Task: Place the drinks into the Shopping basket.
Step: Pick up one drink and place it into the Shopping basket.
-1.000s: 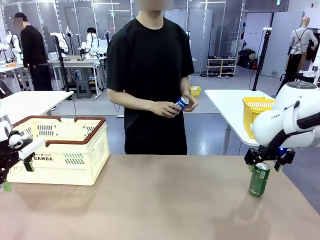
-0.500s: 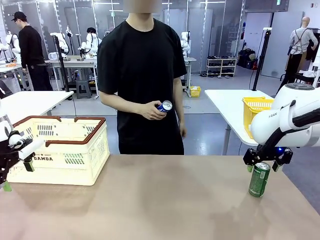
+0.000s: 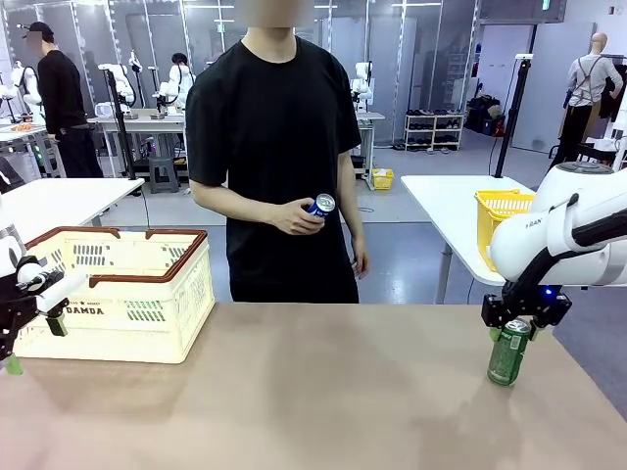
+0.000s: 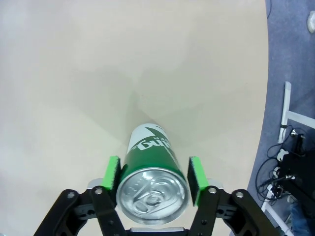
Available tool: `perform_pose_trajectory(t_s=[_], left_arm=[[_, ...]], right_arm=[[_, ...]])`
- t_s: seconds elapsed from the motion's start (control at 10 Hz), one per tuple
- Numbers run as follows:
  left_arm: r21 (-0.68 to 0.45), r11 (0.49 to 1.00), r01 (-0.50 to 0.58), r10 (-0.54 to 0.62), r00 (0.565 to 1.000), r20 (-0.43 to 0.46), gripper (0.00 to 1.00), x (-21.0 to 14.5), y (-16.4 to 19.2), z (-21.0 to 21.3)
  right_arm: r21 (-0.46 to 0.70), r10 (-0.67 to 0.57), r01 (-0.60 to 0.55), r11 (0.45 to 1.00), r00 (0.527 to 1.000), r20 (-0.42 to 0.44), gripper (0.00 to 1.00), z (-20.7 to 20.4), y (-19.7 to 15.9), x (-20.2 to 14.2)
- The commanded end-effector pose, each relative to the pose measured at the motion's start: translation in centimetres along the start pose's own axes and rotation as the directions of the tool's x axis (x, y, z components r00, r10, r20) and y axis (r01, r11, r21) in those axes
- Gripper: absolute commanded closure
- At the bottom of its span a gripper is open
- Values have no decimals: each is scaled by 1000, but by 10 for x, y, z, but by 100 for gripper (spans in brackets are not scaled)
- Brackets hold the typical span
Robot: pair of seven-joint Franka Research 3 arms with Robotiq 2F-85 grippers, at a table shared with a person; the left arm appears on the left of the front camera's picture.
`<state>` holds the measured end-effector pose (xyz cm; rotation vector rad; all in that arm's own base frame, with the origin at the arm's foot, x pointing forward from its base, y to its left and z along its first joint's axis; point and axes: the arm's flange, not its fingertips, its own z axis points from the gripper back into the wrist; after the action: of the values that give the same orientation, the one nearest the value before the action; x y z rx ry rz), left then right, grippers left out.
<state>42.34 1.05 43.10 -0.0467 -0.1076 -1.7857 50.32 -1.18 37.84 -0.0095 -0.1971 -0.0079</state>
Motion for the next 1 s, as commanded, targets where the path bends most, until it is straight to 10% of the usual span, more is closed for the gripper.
perform_pose_trajectory(t_s=[0.0, 0.3, 0.4, 0.9], left_arm=[[4, 1000, -15, 15, 1000, 0, 0, 3, -4, 0], [4, 1000, -15, 15, 1000, 0, 0, 3, -4, 0], [4, 1000, -15, 15, 1000, 0, 0, 3, -4, 0], [4, 1000, -15, 15, 1000, 0, 0, 3, -4, 0]], right_arm=[[15, 14, -14, 1000, 1000, -14, 56, 0, 0, 2], [9, 11, -11, 1000, 1000, -29, 71, -2, 3, 2], [0, -10, 10, 1000, 1000, -25, 93, 0, 6, 0], [-109, -52, 64, 992, 993, 108, 84, 85, 60, -18]])
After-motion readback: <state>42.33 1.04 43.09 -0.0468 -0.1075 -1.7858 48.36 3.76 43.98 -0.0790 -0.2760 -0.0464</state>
